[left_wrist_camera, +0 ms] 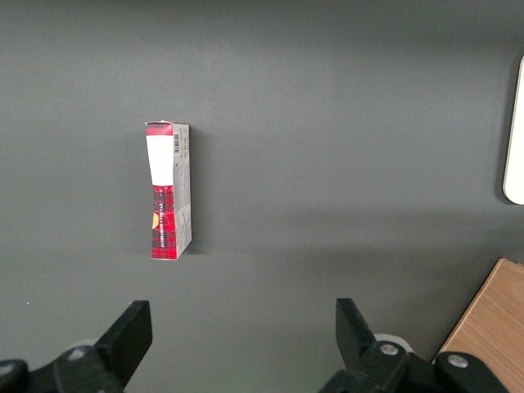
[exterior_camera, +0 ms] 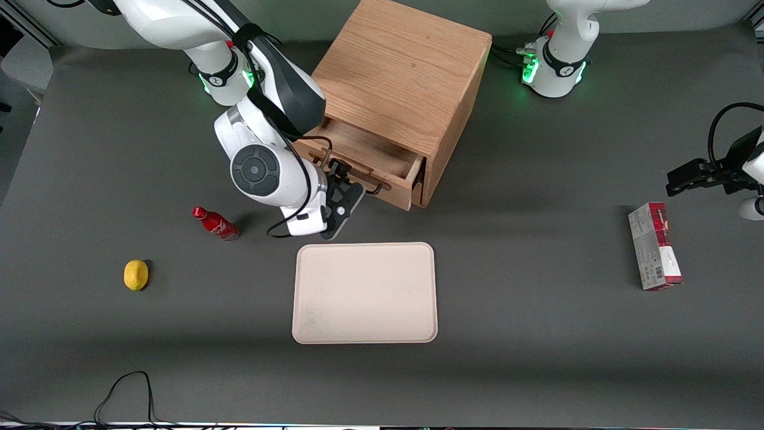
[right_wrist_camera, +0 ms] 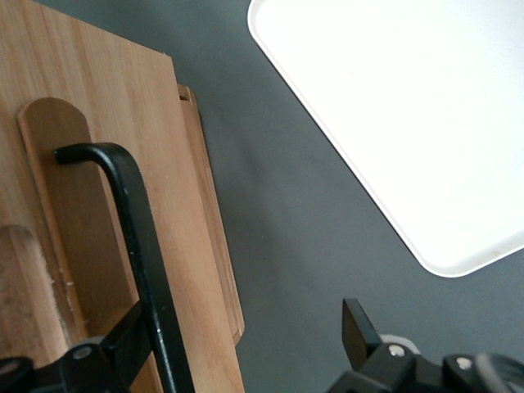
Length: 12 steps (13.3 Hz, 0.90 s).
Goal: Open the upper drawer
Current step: 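Pull the upper drawer outward from the cabinet with the right gripper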
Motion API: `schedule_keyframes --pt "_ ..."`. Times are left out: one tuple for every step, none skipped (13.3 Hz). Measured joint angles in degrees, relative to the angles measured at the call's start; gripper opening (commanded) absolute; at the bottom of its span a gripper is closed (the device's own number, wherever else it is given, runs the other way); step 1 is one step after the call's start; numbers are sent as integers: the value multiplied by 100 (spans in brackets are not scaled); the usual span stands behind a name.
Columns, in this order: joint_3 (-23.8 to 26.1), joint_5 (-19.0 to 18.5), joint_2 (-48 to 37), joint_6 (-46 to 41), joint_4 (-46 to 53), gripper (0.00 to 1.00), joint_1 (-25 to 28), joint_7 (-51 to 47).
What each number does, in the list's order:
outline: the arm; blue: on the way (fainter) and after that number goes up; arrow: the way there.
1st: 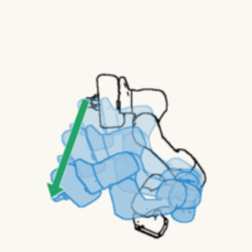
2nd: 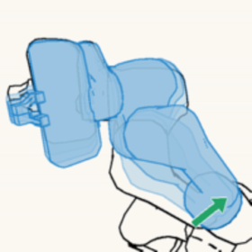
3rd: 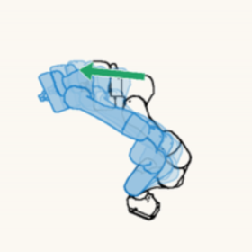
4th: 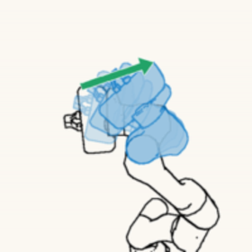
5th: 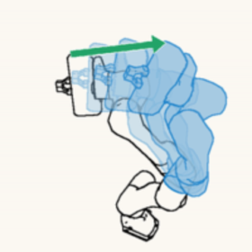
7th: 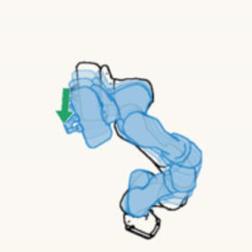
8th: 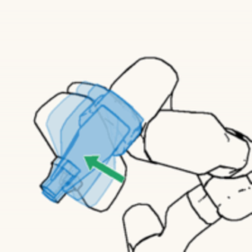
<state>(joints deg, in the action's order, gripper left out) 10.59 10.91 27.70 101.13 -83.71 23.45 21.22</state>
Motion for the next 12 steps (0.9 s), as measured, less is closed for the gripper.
schedule_keyframes --pt "-1 0 32 3 45 100 -29 0" --pt "-3 0 75 3 103 100 -60 1" --pt "-8 0 129 4 168 100 -88 2" --pt "-14 0 188 7 237 100 -114 2" --pt "-15 0 240 8 304 100 -145 3" --pt "-16 0 291 8 369 100 -174 3" --pt "-17 0 328 8 416 100 -206 4" --pt "-19 0 350 8 454 100 -238 4" --pt "-20 0 370 8 494 100 -268 4" --pt "-20 0 395 8 540 100 -298 5" --pt "-21 0 419 8 589 100 -325 23" --pt "-22 0 436 9 631 100 -354 83"
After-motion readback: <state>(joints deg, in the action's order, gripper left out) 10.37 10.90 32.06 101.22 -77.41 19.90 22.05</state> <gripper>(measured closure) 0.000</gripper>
